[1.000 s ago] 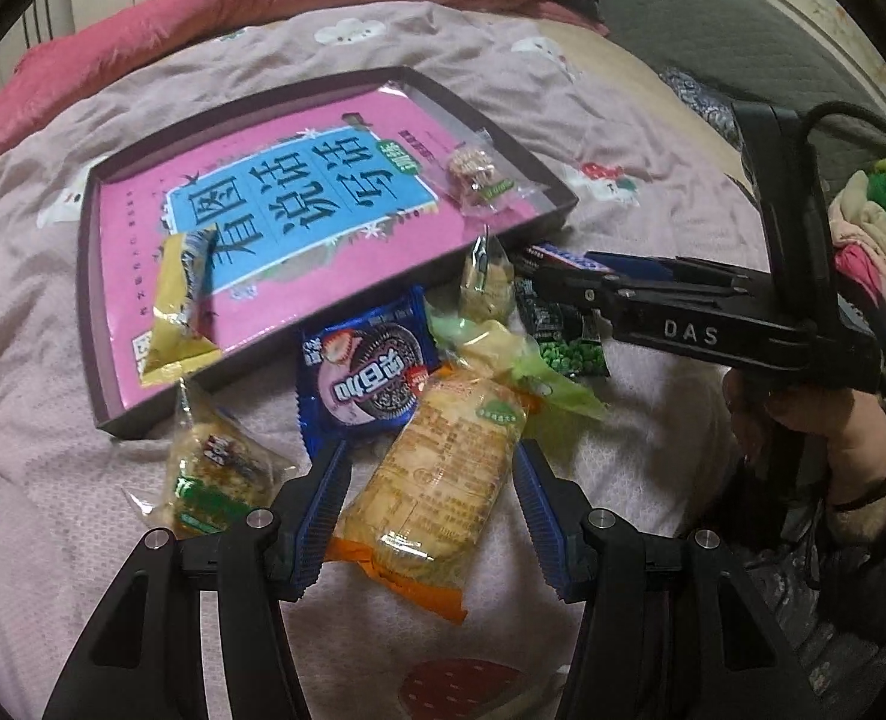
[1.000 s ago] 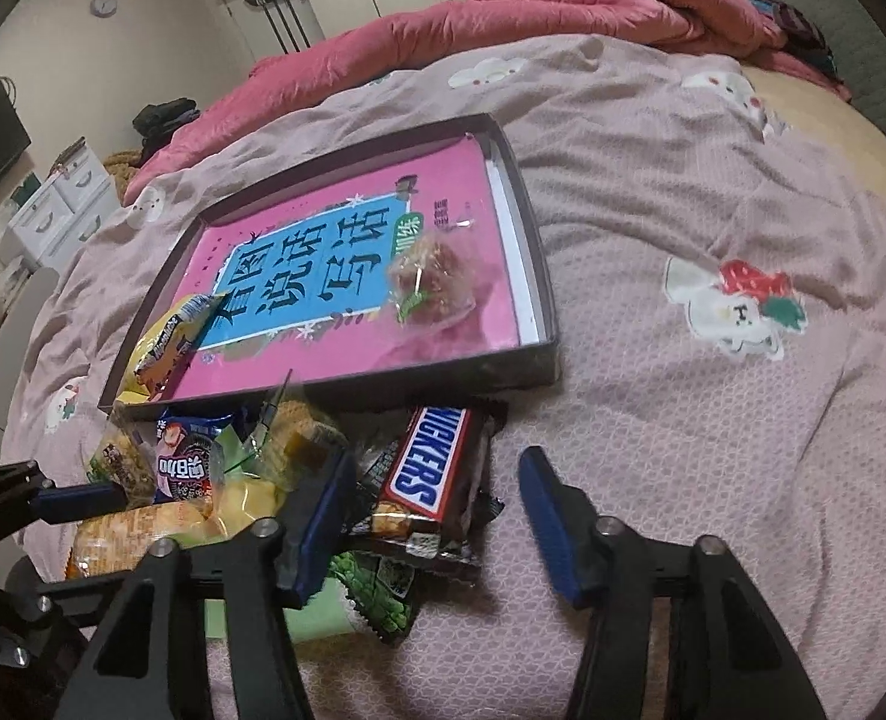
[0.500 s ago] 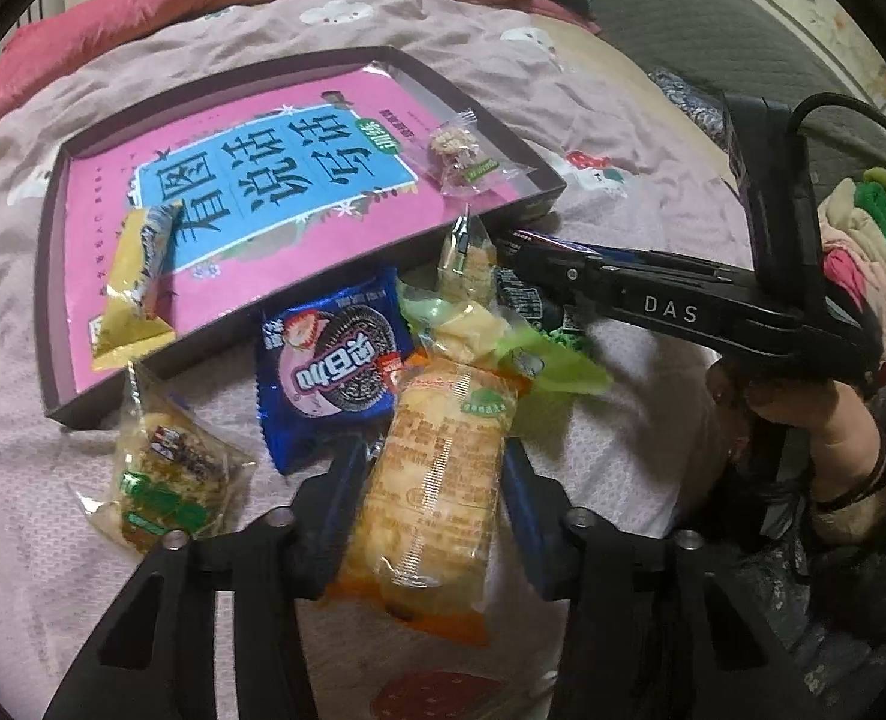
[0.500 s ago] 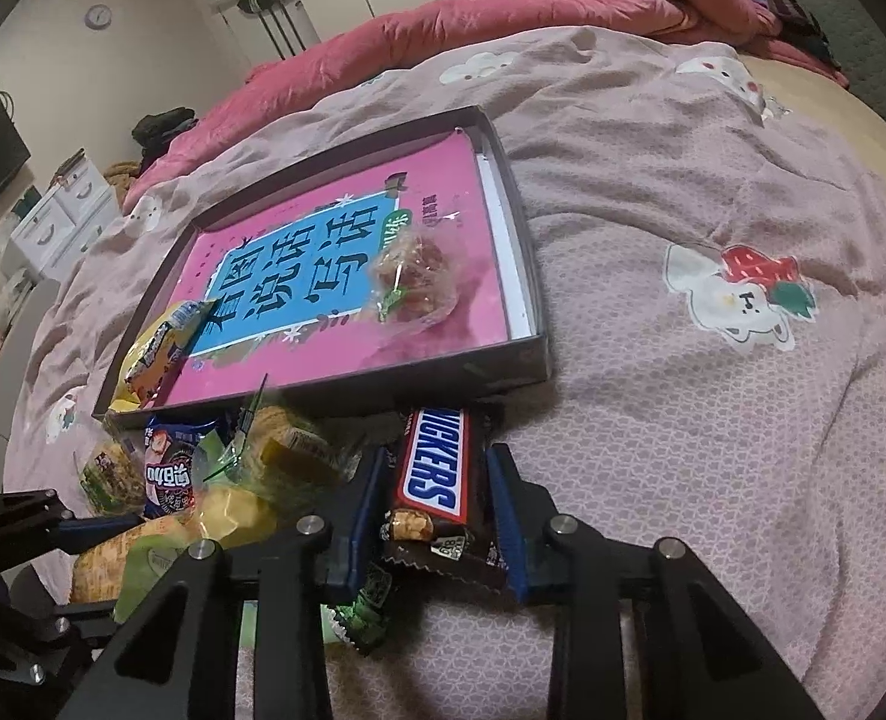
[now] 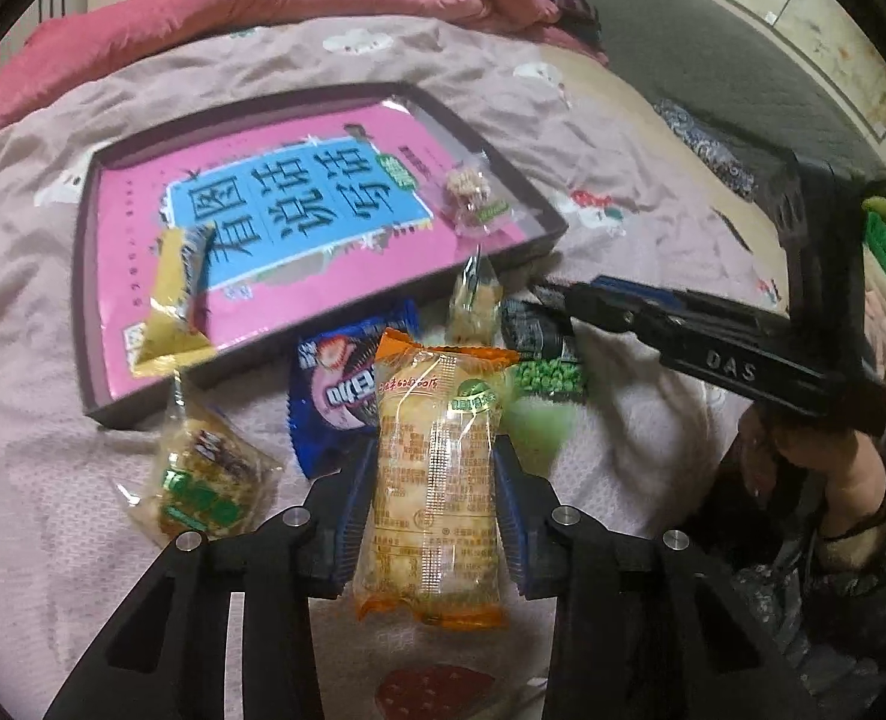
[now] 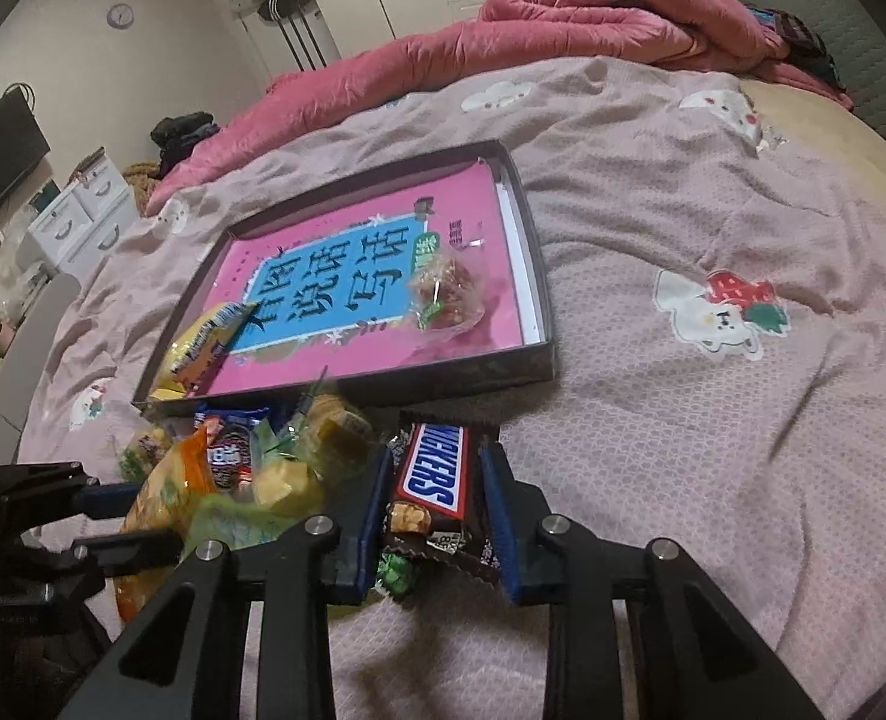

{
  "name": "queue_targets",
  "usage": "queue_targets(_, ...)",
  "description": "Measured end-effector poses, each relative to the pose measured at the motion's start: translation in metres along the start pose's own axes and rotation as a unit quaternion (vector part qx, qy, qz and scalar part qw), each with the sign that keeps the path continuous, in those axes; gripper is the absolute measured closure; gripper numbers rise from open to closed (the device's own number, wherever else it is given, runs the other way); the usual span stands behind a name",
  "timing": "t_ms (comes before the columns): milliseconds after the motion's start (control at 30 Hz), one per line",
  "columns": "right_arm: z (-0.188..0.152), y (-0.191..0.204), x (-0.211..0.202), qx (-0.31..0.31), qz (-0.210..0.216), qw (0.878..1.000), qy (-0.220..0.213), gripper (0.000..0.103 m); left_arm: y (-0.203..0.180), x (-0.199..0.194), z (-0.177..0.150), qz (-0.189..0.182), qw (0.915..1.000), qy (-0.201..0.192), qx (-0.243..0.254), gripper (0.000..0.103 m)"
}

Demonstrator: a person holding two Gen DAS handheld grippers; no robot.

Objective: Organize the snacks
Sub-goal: 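Grasp the orange-wrapped bread pack with the left gripper and lift it, then grasp the Snickers bar with the right gripper while the left holds the bread pack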

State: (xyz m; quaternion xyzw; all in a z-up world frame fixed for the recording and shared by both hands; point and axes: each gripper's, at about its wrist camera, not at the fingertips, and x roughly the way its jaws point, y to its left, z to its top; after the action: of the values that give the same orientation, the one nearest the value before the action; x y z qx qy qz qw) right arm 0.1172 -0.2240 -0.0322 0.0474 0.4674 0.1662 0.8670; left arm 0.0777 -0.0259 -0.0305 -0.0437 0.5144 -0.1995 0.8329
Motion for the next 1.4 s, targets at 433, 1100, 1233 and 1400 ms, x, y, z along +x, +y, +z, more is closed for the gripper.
queue_targets(433,0.006,0.009,-0.019,-0.004,0.014,1.000,-0.028,0.073,0.009,-0.022,0.004,0.017,0.9992,-0.029,-0.019,0.064)
queue_targets(1100,0.031,0.031,-0.027,-0.017,0.037,0.998,-0.051,0.085,0.029,-0.034,0.017,0.036,0.9961,-0.046,-0.066,0.064)
queue_targets(1233,0.037,0.035,-0.016,-0.030,0.025,0.998,-0.045,0.091,0.032,-0.030,0.019,0.036,0.9957,-0.044,-0.073,0.064)
queue_targets(1400,0.032,0.017,-0.010,-0.023,0.026,0.999,-0.022,0.091,0.034,-0.027,0.019,0.031,0.9958,-0.041,-0.075,0.064)
